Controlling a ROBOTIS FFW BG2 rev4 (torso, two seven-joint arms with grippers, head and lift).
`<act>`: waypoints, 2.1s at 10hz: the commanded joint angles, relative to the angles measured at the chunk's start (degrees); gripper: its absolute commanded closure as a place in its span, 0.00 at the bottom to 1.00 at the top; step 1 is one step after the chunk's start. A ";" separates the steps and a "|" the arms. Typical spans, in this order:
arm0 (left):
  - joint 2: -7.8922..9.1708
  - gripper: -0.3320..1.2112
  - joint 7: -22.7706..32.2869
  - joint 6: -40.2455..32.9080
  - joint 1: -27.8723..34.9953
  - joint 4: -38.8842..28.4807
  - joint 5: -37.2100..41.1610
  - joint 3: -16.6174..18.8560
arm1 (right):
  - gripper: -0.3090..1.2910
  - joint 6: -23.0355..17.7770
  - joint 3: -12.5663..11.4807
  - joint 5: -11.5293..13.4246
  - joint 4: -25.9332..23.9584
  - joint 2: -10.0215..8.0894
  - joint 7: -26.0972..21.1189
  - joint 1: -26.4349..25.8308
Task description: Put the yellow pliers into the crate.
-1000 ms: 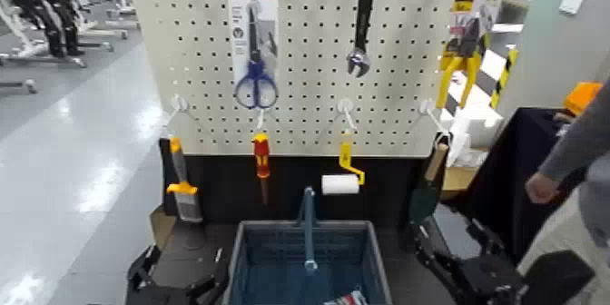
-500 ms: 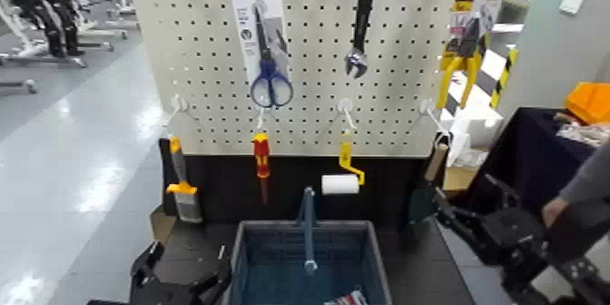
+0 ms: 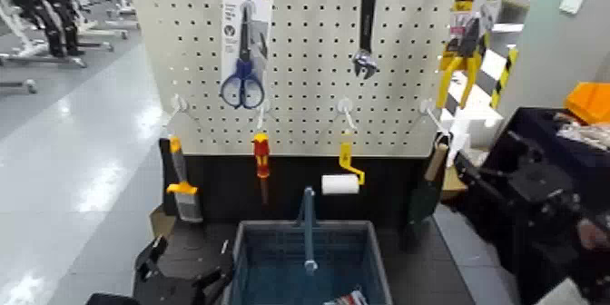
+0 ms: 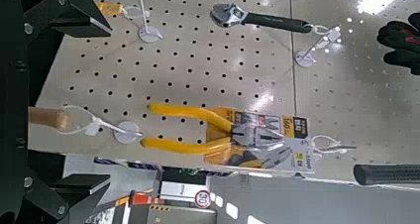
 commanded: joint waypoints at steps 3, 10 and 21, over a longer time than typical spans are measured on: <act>0.00 0.30 -0.69 0.07 -1.01 0.26 0.37 -0.20 | 0.35 2.95 -1.91 -0.65 3.86 -2.77 7.47 -9.07; -0.70 0.30 -1.84 -0.01 -1.45 0.43 0.45 -0.12 | 0.35 5.58 -0.95 -3.38 10.98 -8.40 15.03 -20.49; -1.49 0.30 -2.89 0.07 -2.59 0.78 0.37 -0.56 | 0.36 7.96 4.59 -7.25 22.76 -13.85 23.91 -33.85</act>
